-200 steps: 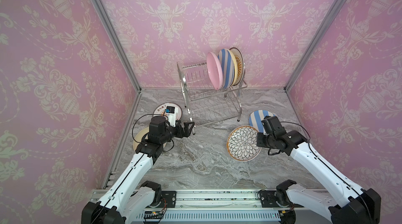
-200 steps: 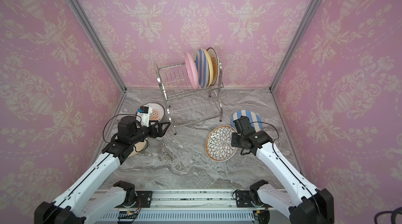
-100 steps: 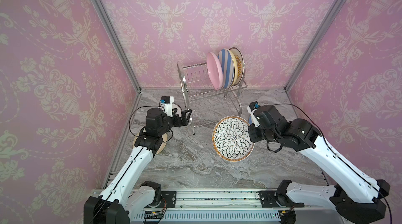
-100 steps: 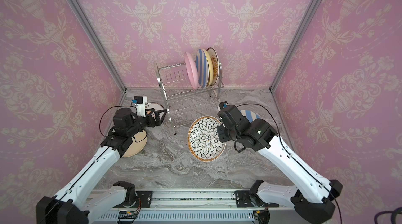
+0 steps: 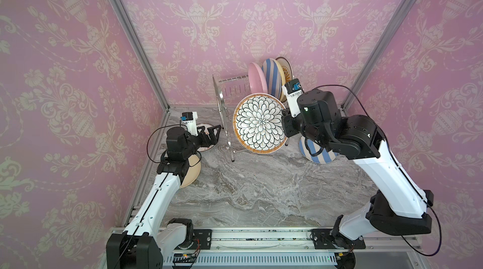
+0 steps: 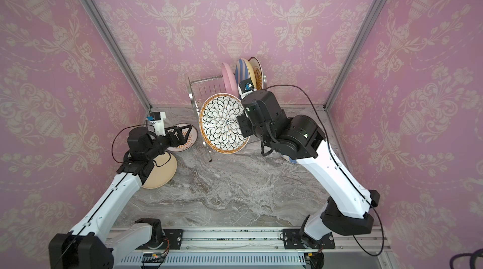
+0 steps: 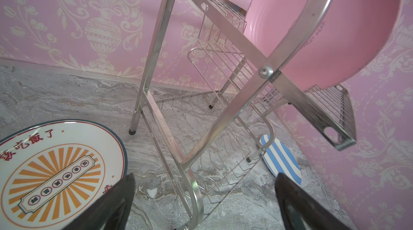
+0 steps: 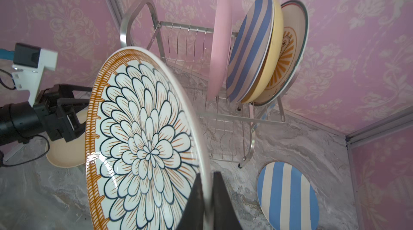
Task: Load plates into a dish rack
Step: Pick up the plate from the center of the table, then place the plate on the dish rack.
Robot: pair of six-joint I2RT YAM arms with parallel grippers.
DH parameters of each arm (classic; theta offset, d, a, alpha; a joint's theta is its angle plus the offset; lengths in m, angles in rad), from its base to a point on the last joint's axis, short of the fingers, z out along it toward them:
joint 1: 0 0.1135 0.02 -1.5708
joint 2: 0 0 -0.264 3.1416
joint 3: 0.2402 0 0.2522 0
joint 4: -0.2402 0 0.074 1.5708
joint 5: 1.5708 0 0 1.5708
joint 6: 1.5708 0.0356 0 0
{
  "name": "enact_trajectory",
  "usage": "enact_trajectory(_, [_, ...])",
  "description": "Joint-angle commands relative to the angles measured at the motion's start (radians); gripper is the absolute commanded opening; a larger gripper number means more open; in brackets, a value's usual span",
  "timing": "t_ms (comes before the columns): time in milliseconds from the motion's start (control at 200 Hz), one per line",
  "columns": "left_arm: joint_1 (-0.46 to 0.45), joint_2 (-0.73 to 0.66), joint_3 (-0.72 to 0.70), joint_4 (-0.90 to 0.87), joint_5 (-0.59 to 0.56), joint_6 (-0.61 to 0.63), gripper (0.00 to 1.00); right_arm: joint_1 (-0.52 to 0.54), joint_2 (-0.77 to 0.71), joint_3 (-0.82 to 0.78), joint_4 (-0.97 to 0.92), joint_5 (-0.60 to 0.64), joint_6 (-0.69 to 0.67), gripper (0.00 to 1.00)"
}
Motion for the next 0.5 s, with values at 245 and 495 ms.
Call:
enact_trajectory(245, [0.002,-0.033,-0.013,0.016,0.048,-0.034,0.99,0.066,0.24,0.159,0.723,0.484,-0.415,0.0])
enact_trajectory(495, [-0.023,-0.032,-0.07,0.138,0.103,-0.056,0.99,0.073,0.429,0.223,1.279,0.622,-0.924,0.0])
